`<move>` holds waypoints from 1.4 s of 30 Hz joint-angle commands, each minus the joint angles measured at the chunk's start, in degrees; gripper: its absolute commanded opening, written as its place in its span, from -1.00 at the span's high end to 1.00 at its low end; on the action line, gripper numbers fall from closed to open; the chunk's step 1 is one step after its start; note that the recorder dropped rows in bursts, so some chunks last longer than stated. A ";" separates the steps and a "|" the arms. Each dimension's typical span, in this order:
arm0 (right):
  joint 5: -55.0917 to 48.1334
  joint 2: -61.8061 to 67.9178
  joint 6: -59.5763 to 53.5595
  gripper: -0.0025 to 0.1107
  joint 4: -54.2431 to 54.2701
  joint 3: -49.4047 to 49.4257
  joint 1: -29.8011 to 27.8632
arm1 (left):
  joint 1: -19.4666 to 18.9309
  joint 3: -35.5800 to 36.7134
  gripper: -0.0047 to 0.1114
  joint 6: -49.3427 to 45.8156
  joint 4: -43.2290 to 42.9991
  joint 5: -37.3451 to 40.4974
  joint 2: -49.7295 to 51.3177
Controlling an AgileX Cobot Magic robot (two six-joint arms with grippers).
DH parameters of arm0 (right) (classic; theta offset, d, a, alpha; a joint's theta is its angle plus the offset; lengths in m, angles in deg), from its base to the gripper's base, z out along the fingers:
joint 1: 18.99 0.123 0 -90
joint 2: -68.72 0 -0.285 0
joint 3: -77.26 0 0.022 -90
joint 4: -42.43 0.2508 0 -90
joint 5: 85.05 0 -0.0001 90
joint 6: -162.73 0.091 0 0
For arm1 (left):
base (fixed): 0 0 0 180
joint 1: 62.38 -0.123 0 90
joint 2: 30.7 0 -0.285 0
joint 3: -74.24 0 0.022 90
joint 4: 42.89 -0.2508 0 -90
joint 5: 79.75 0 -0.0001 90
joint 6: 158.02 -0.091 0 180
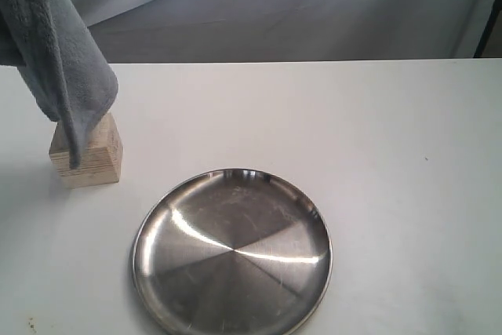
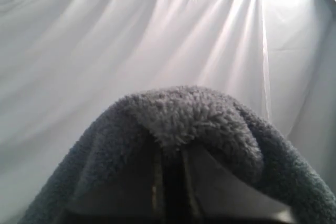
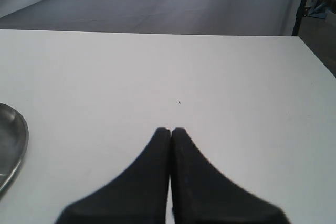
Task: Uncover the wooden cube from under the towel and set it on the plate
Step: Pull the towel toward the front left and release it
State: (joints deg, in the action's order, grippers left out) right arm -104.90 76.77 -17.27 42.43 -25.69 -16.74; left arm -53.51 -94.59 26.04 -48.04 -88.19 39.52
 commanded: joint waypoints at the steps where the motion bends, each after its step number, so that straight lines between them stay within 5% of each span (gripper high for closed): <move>1: 0.15 -0.26 0.00 0.96 0.00 0.17 -0.43 | 0.41 -0.29 0.92 0.61 0.38 1.72 -6.40; 15: 0.15 -0.26 0.00 0.96 0.00 0.17 -0.43 | 0.41 -0.29 0.92 0.01 0.28 41.91 -26.74; 22: 0.15 -0.26 0.00 0.96 0.00 0.17 -0.43 | 0.41 -0.29 0.92 0.01 2.38 47.47 -28.45; 31: 0.15 -0.26 0.00 0.96 0.00 0.17 -0.43 | 0.41 3.70 0.92 -9.18 19.21 54.96 -28.33; 42: 0.15 -0.26 0.00 0.96 0.00 0.17 -0.43 | 0.41 14.04 0.92 -9.04 14.53 54.76 -28.33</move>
State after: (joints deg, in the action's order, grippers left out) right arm -104.90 76.77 -17.27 42.43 -25.69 -16.74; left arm -53.40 -82.48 17.25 -31.74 -32.22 11.36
